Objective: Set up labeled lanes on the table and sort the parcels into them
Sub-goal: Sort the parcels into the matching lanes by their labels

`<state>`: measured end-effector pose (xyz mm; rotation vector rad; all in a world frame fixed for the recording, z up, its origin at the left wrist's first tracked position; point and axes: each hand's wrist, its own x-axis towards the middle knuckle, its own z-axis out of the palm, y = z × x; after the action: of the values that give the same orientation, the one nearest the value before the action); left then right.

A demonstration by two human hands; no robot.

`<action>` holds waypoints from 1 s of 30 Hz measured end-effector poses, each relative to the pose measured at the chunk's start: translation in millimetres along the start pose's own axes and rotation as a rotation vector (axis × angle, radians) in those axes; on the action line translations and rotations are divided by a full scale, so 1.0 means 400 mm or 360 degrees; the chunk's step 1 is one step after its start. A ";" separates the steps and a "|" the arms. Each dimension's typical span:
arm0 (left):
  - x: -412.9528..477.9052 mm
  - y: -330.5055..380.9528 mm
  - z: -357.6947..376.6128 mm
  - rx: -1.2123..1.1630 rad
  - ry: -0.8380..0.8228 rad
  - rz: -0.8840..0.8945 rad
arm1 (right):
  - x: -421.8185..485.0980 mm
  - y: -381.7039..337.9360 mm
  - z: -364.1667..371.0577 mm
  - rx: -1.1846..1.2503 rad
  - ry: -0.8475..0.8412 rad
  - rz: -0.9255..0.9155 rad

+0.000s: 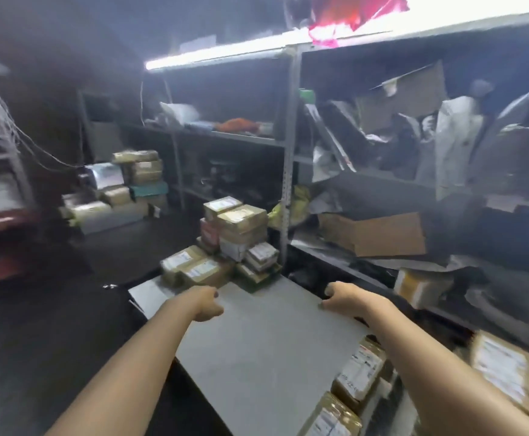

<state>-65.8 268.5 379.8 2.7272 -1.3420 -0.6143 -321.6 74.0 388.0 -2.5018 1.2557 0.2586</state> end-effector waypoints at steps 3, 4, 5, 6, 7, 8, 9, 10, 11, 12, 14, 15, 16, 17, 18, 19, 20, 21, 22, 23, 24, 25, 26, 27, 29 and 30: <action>0.044 -0.175 -0.069 0.0025 0.0015 -0.0111 | 0.093 -0.146 0.007 -0.0015 -0.0058 -0.0026; 0.059 -0.220 -0.089 0.0011 0.0016 -0.0138 | 0.124 -0.188 0.008 -0.0028 -0.0070 -0.0041; 0.079 -0.265 -0.108 -0.0019 0.0030 -0.0153 | 0.158 -0.233 0.006 -0.0029 -0.0070 -0.0063; 0.099 -0.302 -0.126 -0.0043 0.0044 -0.0163 | 0.189 -0.270 0.004 -0.0019 -0.0063 -0.0088; 0.121 -0.332 -0.140 -0.0051 0.0059 -0.0173 | 0.212 -0.302 -0.001 -0.0004 -0.0063 -0.0108; 0.151 -0.362 -0.154 -0.0054 0.0067 -0.0187 | 0.246 -0.336 -0.005 0.0010 -0.0071 -0.0124; 0.183 -0.386 -0.164 -0.0054 0.0066 -0.0200 | 0.277 -0.365 -0.008 0.0018 -0.0084 -0.0142; 0.219 -0.407 -0.176 -0.0052 0.0062 -0.0205 | 0.318 -0.390 -0.008 0.0028 -0.0093 -0.0162; 0.252 -0.421 -0.187 -0.0041 0.0054 -0.0201 | 0.357 -0.409 -0.009 0.0033 -0.0091 -0.0167; 0.282 -0.431 -0.197 -0.0036 0.0052 -0.0199 | 0.392 -0.423 -0.011 0.0030 -0.0086 -0.0159; 0.365 -0.448 -0.221 -0.0044 0.0060 -0.0190 | 0.483 -0.446 -0.016 0.0038 -0.0083 -0.0128; 0.413 -0.451 -0.235 -0.0051 0.0060 -0.0177 | 0.531 -0.455 -0.023 0.0057 -0.0084 -0.0107; 0.457 -0.453 -0.246 -0.0056 0.0054 -0.0161 | 0.576 -0.462 -0.028 0.0076 -0.0084 -0.0093; 0.496 -0.451 -0.256 -0.0059 0.0042 -0.0150 | 0.614 -0.468 -0.035 0.0090 -0.0080 -0.0087; 0.546 -0.449 -0.271 -0.0056 0.0028 -0.0138 | 0.665 -0.474 -0.044 0.0115 -0.0077 -0.0076; 0.592 -0.445 -0.286 -0.0046 0.0011 -0.0127 | 0.710 -0.480 -0.052 0.0136 -0.0070 -0.0069; 0.644 -0.442 -0.305 -0.0025 -0.0003 -0.0115 | 0.754 -0.486 -0.063 0.0160 -0.0072 -0.0051; 0.695 -0.438 -0.323 -0.0005 -0.0005 -0.0096 | 0.792 -0.494 -0.073 0.0177 -0.0074 -0.0031; 0.738 -0.431 -0.341 0.0008 0.0010 -0.0067 | 0.821 -0.500 -0.083 0.0200 -0.0074 -0.0011; 0.787 -0.421 -0.363 0.0019 0.0034 -0.0031 | 0.858 -0.508 -0.093 0.0233 -0.0064 0.0007; 0.828 -0.409 -0.386 0.0020 0.0065 0.0007 | 0.893 -0.512 -0.104 0.0273 -0.0042 0.0026; 0.871 -0.396 -0.405 0.0016 0.0086 0.0048 | 0.926 -0.516 -0.112 0.0302 -0.0024 0.0047; 0.911 -0.384 -0.422 0.0007 0.0108 0.0093 | 0.955 -0.520 -0.119 0.0317 -0.0010 0.0066; 0.947 -0.374 -0.433 -0.0006 0.0128 0.0133 | 0.978 -0.524 -0.125 0.0327 0.0010 0.0078; 1.038 -0.358 -0.450 -0.0027 0.0168 0.0196 | 1.030 -0.536 -0.138 0.0370 0.0062 0.0128; 1.086 -0.350 -0.458 -0.0030 0.0189 0.0229 | 1.061 -0.543 -0.144 0.0405 0.0103 0.0158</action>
<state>344.3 -3.0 375.8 2.5777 -1.4780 -0.4447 106.3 -141.6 357.8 -2.2517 1.3480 0.0375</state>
